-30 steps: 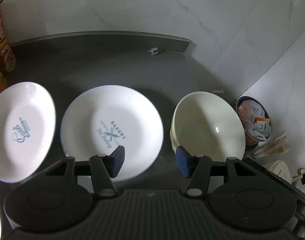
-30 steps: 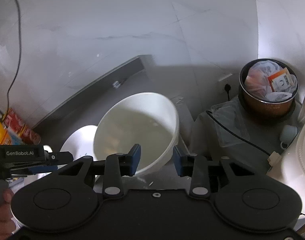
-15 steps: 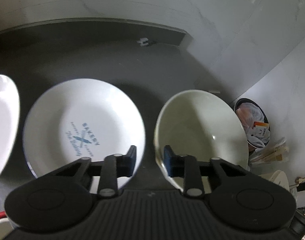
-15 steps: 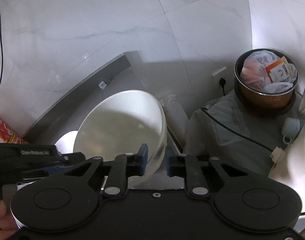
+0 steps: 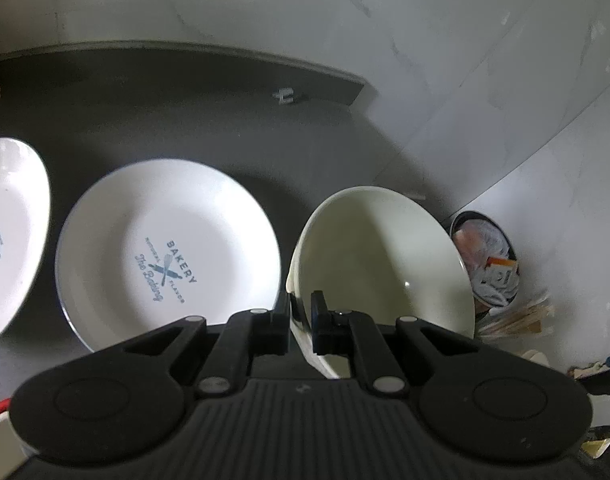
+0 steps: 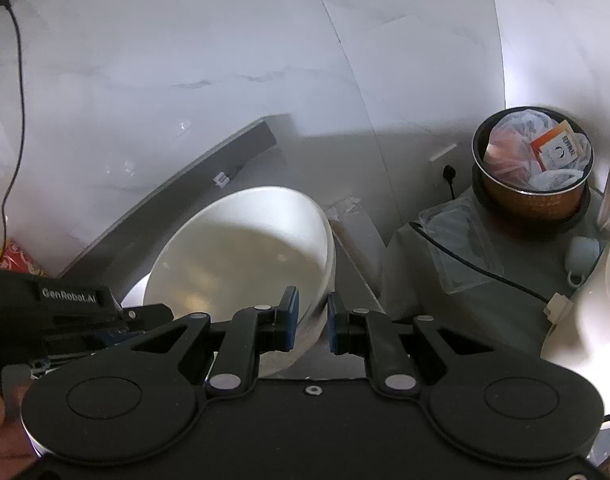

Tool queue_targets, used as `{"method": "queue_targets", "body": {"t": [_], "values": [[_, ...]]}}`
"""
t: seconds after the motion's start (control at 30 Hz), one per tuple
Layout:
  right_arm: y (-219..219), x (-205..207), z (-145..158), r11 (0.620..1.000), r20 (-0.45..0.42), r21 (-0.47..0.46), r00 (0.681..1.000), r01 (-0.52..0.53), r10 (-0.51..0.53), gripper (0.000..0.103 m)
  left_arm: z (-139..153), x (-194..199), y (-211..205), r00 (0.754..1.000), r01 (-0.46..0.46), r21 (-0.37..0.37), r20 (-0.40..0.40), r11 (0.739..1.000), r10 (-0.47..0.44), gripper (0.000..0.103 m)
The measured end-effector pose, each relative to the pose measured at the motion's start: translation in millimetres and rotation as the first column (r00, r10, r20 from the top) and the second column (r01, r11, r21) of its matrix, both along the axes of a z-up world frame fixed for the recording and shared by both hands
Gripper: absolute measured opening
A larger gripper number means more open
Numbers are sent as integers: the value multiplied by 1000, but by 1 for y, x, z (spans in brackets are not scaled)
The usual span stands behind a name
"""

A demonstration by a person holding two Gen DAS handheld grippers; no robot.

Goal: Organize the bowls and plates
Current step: 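Carry the smaller white bowl and lower it into the bowl stack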

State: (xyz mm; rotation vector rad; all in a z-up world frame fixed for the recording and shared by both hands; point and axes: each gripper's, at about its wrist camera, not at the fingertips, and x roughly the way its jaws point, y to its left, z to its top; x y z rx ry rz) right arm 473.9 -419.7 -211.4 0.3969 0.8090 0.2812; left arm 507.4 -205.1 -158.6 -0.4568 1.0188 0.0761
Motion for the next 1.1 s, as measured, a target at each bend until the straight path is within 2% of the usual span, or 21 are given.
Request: {"method": "queue_targets", "body": {"t": [0.43,0.67,0.83,1.1], "values": [[13,-38,38,1000,91,-1,996,11,-11,15,36,-35,18,998,2,1,70,1000,-2,8],[29,-70,58,1000,136,-18,991,15,-12,15,56,-66,37,995,-1,12,98,1000,0,8],[41,-96,71,1000,159,-19,987,16,-13,15,65,-87,59,995,-4,-21,101,1000,6,8],[64,-135,83,999,175,-37,984,26,-19,15,81,-124,89,992,26,-16,125,1000,-24,8]]}}
